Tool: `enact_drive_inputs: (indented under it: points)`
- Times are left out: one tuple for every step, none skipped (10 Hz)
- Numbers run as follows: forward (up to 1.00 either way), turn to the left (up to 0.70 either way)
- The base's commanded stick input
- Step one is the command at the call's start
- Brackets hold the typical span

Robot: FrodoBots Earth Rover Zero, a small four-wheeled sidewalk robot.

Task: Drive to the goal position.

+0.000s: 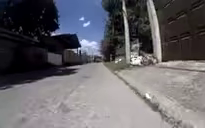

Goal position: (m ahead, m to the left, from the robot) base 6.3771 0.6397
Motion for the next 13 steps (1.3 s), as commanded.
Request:
enact_drive_inputs:
  points:
    - [1.00, 0.00]
    - [1.00, 0.00]
    - [1.00, 0.00]
    - [1.00, 0.00]
    - [1.00, 0.00]
    - [1.00, 0.00]
    - [1.00, 0.00]
    - [1.00, 0.00]
    - [1.00, 0.00]
    - [1.00, 0.00]
    - [1.00, 0.00]
    - [1.00, 0.00]
    - [1.00, 0.00]
